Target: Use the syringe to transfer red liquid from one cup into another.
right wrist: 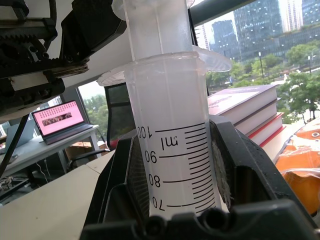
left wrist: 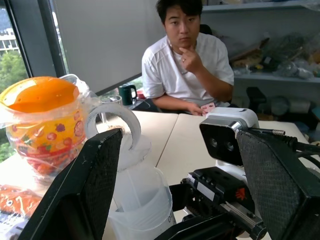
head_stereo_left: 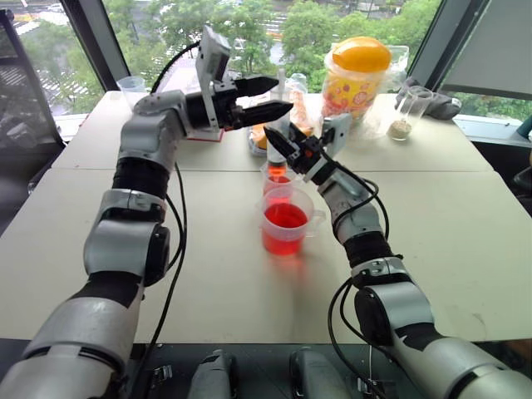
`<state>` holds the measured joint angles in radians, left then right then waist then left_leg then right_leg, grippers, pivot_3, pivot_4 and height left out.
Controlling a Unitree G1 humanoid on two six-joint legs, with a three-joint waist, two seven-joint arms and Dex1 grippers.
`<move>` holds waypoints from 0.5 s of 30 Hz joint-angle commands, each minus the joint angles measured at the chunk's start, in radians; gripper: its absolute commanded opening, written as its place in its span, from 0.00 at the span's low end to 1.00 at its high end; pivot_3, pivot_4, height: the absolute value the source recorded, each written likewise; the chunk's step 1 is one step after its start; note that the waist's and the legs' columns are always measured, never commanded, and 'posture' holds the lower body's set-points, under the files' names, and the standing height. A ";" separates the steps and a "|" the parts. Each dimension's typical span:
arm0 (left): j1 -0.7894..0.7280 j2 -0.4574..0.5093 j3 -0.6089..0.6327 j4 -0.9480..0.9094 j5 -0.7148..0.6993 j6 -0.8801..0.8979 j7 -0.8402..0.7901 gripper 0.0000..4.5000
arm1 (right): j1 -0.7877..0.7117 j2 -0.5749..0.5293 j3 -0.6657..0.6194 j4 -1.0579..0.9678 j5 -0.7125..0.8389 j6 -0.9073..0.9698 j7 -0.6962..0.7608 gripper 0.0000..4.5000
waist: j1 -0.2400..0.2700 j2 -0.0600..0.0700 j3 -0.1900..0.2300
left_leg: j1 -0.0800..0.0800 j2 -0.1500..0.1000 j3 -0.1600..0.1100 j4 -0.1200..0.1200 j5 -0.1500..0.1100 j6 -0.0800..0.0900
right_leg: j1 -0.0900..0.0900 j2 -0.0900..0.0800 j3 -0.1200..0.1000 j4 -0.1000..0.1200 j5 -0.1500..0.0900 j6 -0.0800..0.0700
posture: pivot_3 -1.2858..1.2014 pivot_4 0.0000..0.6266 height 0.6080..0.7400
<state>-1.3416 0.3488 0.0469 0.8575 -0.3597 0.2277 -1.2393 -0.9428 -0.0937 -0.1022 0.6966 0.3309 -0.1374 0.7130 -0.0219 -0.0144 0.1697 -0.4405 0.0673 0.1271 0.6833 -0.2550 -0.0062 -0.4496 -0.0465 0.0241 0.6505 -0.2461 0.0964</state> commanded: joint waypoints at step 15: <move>-0.047 -0.029 -0.004 0.121 0.083 -0.109 -0.008 0.02 | -0.043 -0.032 -0.014 -0.057 -0.011 -0.032 0.015 0.30 | 0.000 0.000 0.000 | 0.000 0.000 0.000 0.000 0.000 0.000 | 0.000 0.000 0.000 0.000 0.000 0.000 | 0.52 0.24 1.00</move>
<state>-1.3824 0.3305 0.0708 0.9785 -0.3046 0.1378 -1.2207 -0.9428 -0.1162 -0.1028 0.7025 0.3067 -0.1571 0.7331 -0.0220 -0.0144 0.1697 -0.4406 0.0672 0.1270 0.6832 -0.2550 -0.0062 -0.4496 -0.0465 0.0241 0.6505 -0.2461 0.0964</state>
